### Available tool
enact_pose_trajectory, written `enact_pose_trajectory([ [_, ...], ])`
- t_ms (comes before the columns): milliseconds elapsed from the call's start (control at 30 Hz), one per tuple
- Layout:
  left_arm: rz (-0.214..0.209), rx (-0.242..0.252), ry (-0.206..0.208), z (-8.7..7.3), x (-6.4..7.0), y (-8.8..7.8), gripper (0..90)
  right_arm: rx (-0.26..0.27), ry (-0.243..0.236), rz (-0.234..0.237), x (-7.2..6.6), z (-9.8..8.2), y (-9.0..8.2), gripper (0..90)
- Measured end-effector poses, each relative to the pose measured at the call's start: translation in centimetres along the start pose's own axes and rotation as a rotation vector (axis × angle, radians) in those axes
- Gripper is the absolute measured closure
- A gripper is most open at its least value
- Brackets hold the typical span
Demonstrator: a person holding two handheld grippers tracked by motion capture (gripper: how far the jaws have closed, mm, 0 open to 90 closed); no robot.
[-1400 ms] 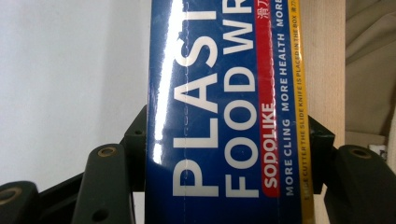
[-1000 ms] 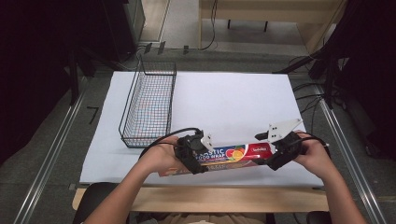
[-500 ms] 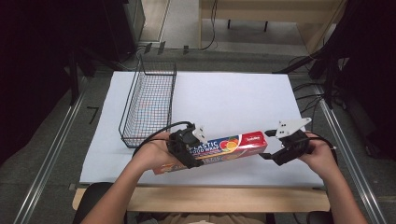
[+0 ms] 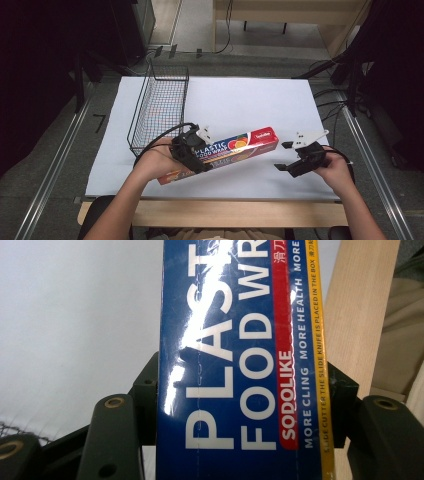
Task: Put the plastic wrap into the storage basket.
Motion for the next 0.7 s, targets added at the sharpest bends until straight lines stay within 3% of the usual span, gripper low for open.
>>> enact_pose_trajectory([
  [133, 0.002, 0.009, -0.026, -0.3, -0.5, -0.5, 39.6, -0.041, -0.032, -0.005, -0.5, 0.0, 1.0, 20.4],
  [333, 0.021, 0.017, -0.043, -0.8, -1.2, -1.0, 39.7, -0.07, -0.028, -0.007, -0.8, 0.0, 2.0, 20.4],
  [533, 0.045, 0.056, -0.117, -1.4, -2.2, -2.1, 39.7, -0.084, -0.038, -0.005, -1.0, 0.0, 2.4, 20.4],
  [700, 0.087, 0.051, -0.163, -1.9, -3.0, -3.0, 39.7, -0.088, -0.032, -0.006, -0.9, -0.1, 2.4, 20.4],
])
Point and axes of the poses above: each handheld gripper's, and its own axes: y roughly forward along the jaws, z roughly out of its top, x roughly to its right, the point moved 2 cm from there along y, roughly forward along the jaws
